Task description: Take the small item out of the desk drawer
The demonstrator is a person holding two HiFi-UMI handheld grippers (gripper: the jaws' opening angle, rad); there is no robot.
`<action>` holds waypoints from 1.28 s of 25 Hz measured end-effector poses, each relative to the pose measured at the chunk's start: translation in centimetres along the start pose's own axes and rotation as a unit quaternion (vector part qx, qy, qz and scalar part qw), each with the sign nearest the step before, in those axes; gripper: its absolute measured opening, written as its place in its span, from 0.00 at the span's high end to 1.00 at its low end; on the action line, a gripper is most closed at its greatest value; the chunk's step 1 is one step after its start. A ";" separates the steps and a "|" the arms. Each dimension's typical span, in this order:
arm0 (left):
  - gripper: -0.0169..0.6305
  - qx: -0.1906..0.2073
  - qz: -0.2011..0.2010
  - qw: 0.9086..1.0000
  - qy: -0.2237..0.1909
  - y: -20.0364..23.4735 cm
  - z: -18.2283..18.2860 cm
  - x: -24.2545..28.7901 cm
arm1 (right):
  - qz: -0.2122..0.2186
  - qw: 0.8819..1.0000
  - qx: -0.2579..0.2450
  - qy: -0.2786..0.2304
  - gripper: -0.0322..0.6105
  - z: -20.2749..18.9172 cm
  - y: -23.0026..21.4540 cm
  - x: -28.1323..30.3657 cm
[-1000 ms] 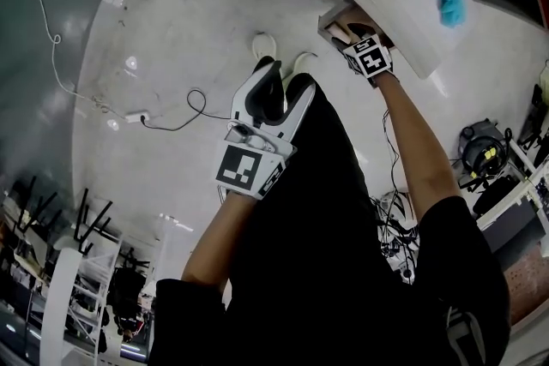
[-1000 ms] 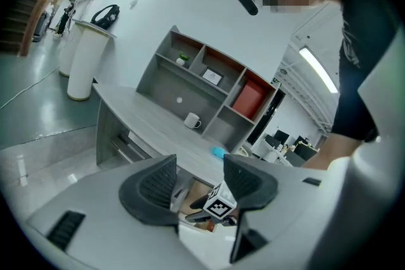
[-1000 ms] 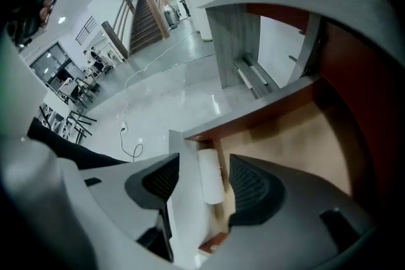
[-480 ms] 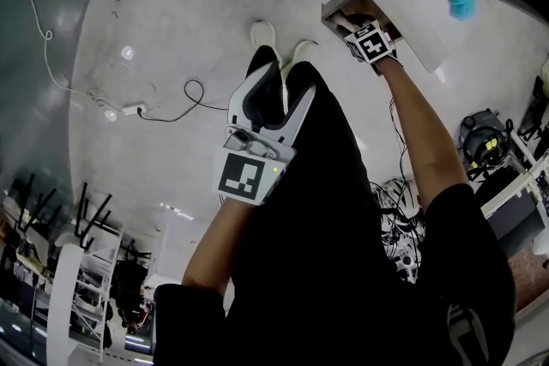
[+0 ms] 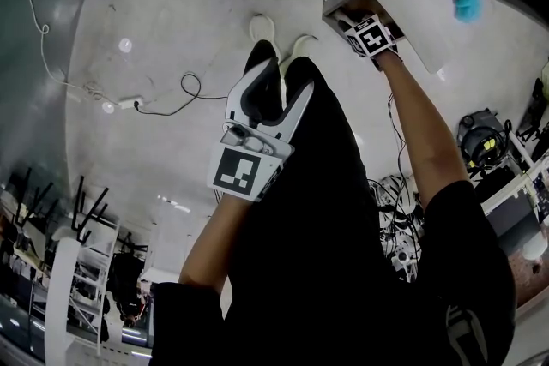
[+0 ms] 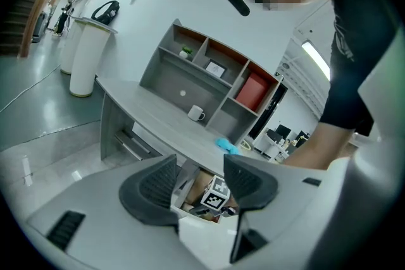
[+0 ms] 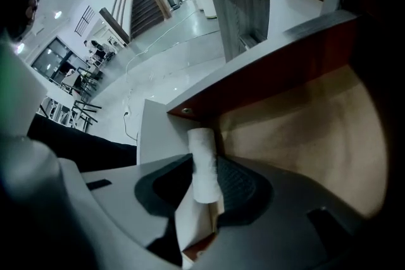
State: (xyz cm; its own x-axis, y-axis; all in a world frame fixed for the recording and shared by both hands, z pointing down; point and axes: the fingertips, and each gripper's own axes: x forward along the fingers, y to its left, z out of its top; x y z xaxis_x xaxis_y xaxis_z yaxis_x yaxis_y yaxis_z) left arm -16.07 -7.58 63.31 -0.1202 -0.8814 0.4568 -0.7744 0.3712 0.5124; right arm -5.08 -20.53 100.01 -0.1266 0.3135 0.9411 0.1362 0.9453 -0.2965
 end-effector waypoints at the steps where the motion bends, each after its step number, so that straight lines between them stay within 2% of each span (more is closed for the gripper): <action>1: 0.65 -0.001 0.002 1.000 0.001 0.2 0.0 0.0 | 0.003 1.000 -0.001 0.003 0.78 0.0 0.0 0.1; 9: 0.65 0.007 0.016 1.000 0.005 1.3 0.1 0.0 | -0.012 1.000 -0.023 0.002 0.77 0.0 -0.1 -0.3; 20: 0.65 0.004 0.005 1.000 -0.008 -0.8 1.4 -0.9 | -0.029 0.999 0.006 -0.013 0.77 0.0 0.7 -3.0; 32: 0.65 0.040 -0.031 0.998 -0.036 -5.5 4.5 -3.1 | -0.068 0.992 0.049 -0.098 0.77 2.2 1.5 -11.6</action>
State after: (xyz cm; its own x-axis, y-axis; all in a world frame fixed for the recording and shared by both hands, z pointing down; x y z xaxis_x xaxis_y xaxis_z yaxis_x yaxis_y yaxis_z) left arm -14.25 -8.16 55.83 -0.1134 -0.9216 0.3712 -0.8289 0.2937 0.4760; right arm -5.56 -22.57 88.29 -0.3280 0.1851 0.9264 0.0095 0.9812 -0.1927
